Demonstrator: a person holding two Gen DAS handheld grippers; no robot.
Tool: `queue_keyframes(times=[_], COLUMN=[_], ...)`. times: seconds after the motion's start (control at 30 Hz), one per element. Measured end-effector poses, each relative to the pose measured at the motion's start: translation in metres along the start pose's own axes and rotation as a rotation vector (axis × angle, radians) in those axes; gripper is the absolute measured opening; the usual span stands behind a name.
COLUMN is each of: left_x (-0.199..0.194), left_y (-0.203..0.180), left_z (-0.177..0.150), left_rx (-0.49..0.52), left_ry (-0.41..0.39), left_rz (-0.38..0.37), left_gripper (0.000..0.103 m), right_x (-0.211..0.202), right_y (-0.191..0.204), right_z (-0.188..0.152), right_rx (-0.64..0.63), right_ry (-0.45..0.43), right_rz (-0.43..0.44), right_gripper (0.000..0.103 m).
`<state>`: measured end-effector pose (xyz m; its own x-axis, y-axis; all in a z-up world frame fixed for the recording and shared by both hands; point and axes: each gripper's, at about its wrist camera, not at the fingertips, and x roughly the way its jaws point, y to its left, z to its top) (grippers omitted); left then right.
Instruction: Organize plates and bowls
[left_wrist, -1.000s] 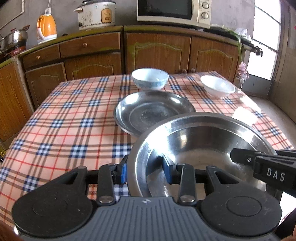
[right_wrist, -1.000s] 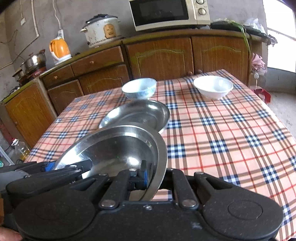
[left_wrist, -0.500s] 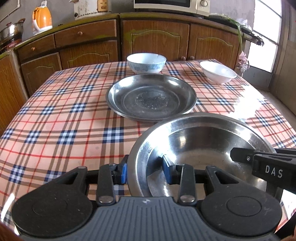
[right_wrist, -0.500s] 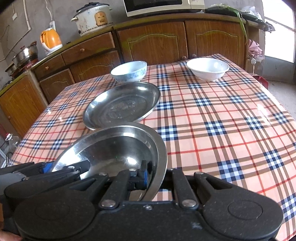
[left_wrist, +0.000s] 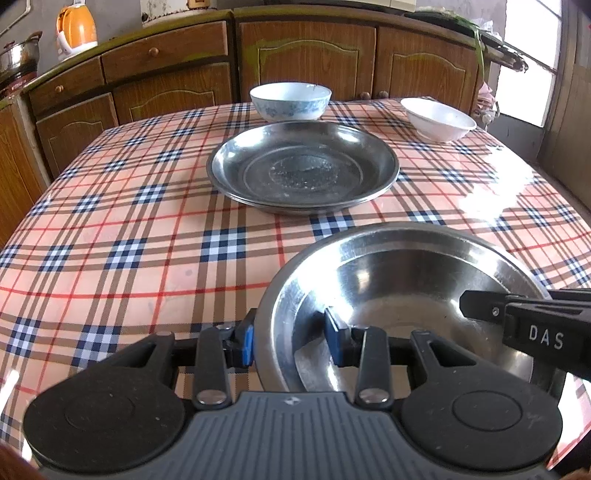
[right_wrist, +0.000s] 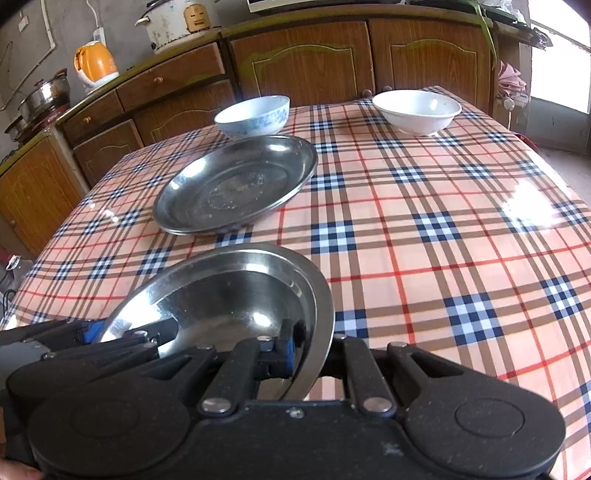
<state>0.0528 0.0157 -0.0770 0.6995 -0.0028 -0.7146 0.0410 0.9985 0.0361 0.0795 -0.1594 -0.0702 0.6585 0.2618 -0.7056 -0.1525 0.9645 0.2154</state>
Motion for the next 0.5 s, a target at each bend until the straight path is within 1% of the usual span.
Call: queue_keyframes(times=[0.23, 0.43, 0.5], left_x=[-0.0005, -0.0039, -0.0053], left_y=[0.0008, 0.0045, 0.0068], left_z=[0.0004, 0.0012, 0.0023], left_rx=[-0.009, -0.025, -0.034], left_ry=[0.015, 0.011, 0.011], left_rz=[-0.005, 0.0, 0.002], left_gripper=[0.038, 0.039, 0.041], right_x=[0.001, -0.003, -0.0052], right_y=[0.0005, -0.001, -0.002], right_z=[-0.0012, -0.0014, -0.0005], right_rx=[0.007, 0.016, 0.016], right_ry=[0.021, 0.017, 0.012], right_rz=[-0.007, -0.02, -0.03], right_gripper=[0.012, 0.012, 0.018])
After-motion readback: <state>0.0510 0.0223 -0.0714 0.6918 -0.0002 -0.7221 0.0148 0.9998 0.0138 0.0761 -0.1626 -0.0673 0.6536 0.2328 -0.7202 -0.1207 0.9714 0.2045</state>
